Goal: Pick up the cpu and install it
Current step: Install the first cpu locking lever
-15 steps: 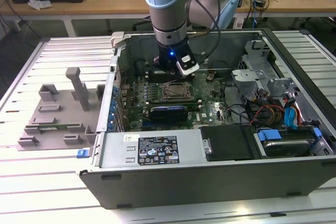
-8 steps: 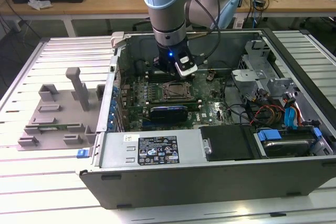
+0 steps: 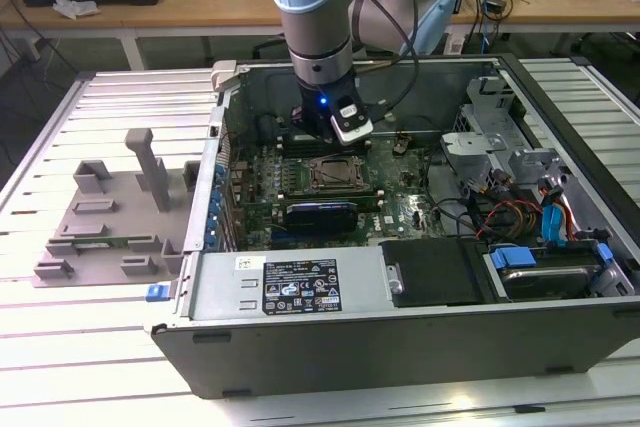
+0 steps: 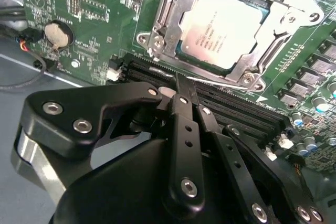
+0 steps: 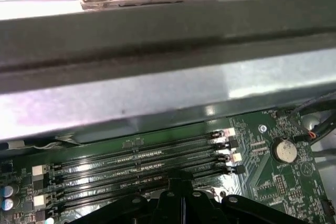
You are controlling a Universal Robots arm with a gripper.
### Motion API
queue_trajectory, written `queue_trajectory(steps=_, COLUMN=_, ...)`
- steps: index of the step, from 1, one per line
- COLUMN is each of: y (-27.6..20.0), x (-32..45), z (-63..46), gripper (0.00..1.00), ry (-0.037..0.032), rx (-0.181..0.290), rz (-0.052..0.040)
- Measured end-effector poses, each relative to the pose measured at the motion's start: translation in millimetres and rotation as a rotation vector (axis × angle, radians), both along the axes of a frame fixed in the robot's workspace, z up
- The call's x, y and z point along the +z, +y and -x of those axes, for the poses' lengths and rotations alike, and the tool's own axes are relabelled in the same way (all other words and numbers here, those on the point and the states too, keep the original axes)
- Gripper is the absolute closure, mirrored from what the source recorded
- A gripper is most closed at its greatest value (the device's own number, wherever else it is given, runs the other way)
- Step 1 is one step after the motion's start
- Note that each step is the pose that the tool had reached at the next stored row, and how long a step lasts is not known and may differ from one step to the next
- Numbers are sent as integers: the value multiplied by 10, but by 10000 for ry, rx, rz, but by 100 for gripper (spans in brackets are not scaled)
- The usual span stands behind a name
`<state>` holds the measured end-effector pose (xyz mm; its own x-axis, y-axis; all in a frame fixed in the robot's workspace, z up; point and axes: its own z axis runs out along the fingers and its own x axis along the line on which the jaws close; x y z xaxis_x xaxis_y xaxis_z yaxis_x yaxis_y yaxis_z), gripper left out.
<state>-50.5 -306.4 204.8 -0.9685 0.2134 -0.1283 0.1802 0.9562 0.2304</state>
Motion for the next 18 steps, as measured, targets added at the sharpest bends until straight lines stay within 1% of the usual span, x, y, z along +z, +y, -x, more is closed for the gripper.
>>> queue_trajectory(steps=2, y=1, x=-7, z=10, gripper=89, ry=-3, rx=-104, rz=28)
queue_trajectory(steps=11, y=24, x=-27, z=65, gripper=89, ry=-18, rx=-455, rz=27)
queue_trajectory(steps=13, y=31, x=-30, z=69, gripper=89, ry=-21, rx=-507, rz=39)
queue_trajectory(steps=14, y=34, x=-32, z=69, gripper=89, ry=-24, rx=-529, rz=60)
queue_trajectory(steps=15, y=35, x=-34, z=69, gripper=89, ry=-27, rx=-547, rz=102)
queue_trajectory(steps=18, y=36, x=-46, z=70, gripper=89, ry=-41, rx=-586, rz=277)
